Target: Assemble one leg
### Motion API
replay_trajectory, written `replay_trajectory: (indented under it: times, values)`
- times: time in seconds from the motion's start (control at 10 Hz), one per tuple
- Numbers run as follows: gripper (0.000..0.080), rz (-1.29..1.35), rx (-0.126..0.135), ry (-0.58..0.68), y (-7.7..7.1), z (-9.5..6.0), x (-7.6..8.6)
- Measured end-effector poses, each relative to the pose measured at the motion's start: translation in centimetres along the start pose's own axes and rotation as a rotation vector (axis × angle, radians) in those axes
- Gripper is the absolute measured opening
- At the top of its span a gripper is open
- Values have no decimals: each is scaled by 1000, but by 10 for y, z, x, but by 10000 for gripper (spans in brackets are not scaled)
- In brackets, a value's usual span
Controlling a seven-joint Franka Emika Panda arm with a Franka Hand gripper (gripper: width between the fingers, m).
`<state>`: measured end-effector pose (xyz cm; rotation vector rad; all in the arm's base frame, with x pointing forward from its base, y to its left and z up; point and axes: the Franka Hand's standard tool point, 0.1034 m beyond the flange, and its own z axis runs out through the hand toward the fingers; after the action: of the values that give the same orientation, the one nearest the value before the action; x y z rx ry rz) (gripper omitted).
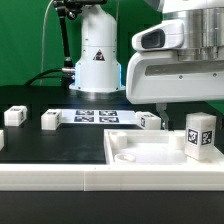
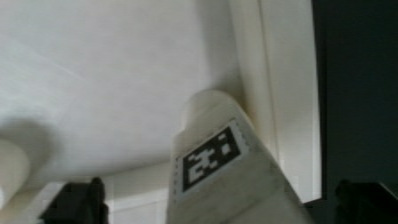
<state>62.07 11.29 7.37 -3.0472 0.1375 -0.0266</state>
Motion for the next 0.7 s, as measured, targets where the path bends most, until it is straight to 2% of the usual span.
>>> replay_trajectory:
  times: [0.1, 0.4, 0.5, 0.6, 0.7]
  values:
    - [649, -85, -16, 1, -2, 0, -1]
    - [649, -186, -24, 28, -7, 0, 2]
    - [552, -183, -24, 28, -7, 0, 2]
    - [552, -183, -24, 28, -7, 0, 2]
    - [348, -162, -24, 28, -7, 0, 2]
